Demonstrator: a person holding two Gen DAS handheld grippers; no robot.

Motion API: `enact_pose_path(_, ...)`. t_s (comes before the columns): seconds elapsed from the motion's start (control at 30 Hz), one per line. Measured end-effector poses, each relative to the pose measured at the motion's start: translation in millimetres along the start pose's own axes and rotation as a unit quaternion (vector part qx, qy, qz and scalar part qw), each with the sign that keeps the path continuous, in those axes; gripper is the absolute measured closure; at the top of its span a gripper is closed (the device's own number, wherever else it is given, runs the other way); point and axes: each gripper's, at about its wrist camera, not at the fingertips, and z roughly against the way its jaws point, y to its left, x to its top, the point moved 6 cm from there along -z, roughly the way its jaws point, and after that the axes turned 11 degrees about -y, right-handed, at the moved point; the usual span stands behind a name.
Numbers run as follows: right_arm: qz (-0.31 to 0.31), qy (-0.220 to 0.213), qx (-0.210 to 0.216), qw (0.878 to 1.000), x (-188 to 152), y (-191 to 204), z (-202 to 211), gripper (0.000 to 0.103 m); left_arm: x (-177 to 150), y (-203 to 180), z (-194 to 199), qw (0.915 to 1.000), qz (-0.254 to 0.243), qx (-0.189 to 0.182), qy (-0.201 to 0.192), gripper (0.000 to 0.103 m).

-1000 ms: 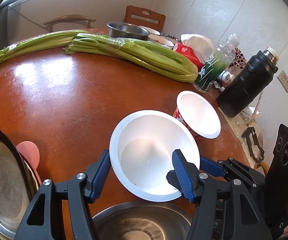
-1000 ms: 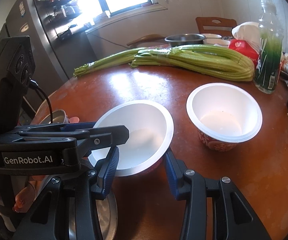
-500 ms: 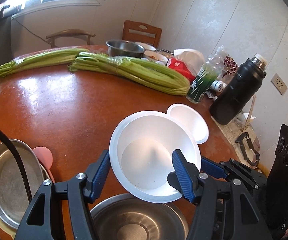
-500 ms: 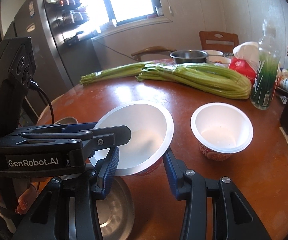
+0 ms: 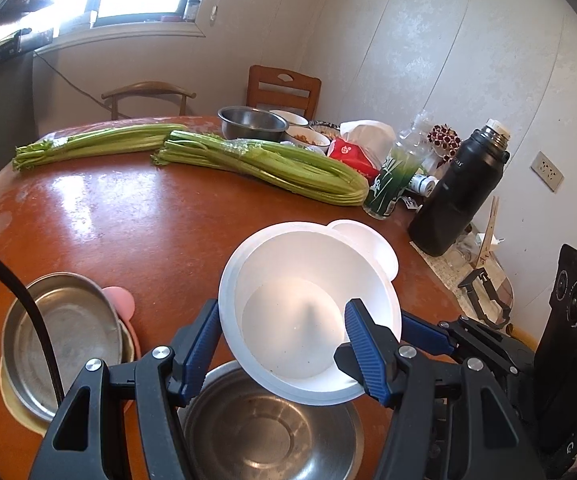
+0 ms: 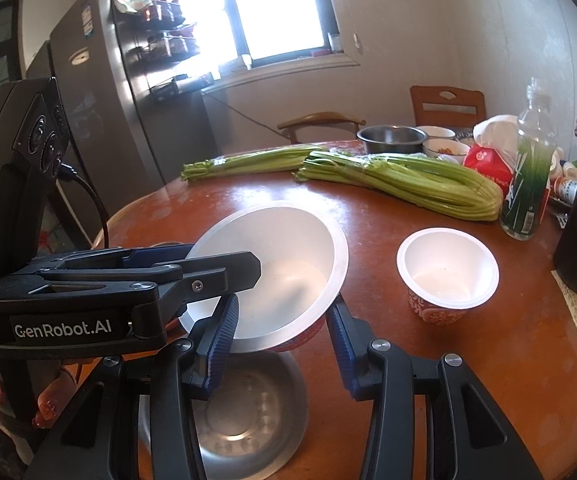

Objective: Organize plates and bowls
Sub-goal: 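Lift the white noodle bowl with the left tool and lower it into the steel bowl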

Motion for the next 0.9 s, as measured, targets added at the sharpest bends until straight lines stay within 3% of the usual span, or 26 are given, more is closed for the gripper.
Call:
enact_pose_path(0.33,0.012,-0.002,0.016,1.0,-2.6,19.0,13.3,0.056,-8.2,2.0,28.1,0.9999,-0.002,0.01,-0.012,0.04)
enact_pose_path(0.9,0.021,0.021,0.039,0.999,-25.7,33.4,21.7,0.056,-35.0,9.8,41.6,0.9997,0.004,0.025,0.003,0.04)
